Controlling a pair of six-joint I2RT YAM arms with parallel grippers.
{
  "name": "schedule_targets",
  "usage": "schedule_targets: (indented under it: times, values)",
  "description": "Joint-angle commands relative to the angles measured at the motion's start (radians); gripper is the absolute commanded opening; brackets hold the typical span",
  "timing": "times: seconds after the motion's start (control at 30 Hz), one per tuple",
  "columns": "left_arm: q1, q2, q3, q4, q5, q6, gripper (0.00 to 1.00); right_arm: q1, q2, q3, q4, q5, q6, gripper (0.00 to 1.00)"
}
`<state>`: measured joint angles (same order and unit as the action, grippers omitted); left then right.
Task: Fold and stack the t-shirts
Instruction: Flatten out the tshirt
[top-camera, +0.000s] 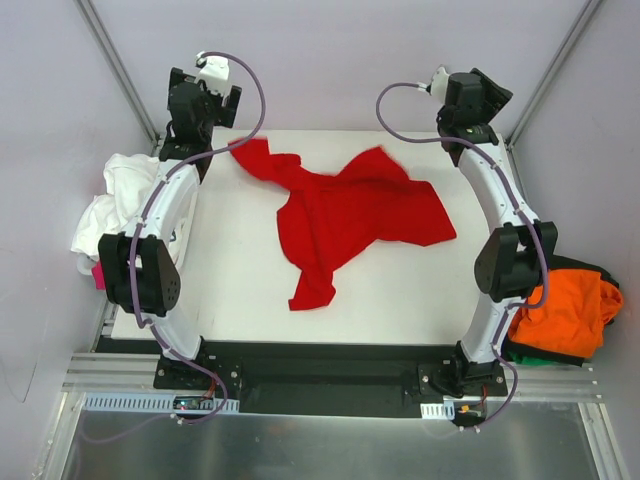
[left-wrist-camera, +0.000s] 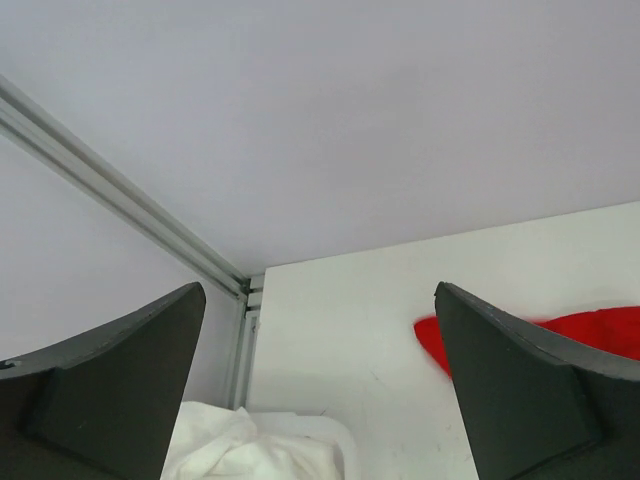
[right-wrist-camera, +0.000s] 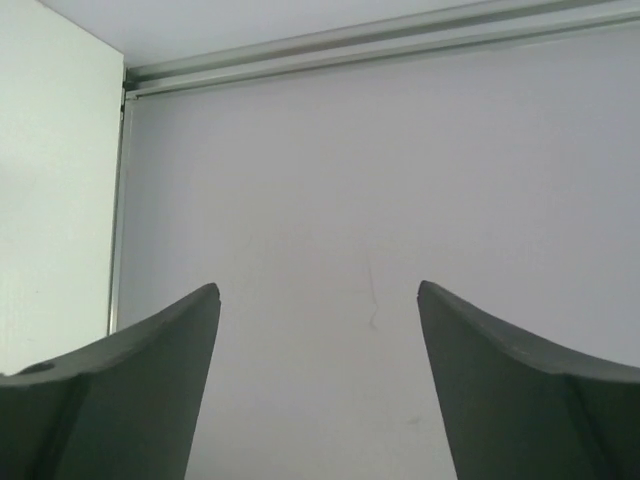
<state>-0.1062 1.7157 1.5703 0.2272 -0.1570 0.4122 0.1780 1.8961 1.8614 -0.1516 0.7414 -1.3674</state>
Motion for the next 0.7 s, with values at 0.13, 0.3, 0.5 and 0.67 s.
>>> schedule_targets:
  times: [0.13,0.3,0.5,0.67]
  values:
    - [-0.01,-0.064,-0.018,0.018,0.016,-0.023,0.99,0.021,-0.058,-0.045,0.05,0.027,0.033,0.95]
    - [-0.05,-0.128,-0.076,-0.057,0.048,-0.024,0.99,0.066,-0.129,-0.126,-0.046,-0.028,0.128,0.95]
    - [-0.196,-0.3,-0.336,-0.143,0.125,0.016,0.99,0.166,-0.227,-0.231,-0.324,-0.183,0.343,0.95]
    - [-0.276,-0.414,-0.508,-0.357,0.214,0.056,0.99,0.172,-0.262,-0.378,-0.472,-0.284,0.398,0.95]
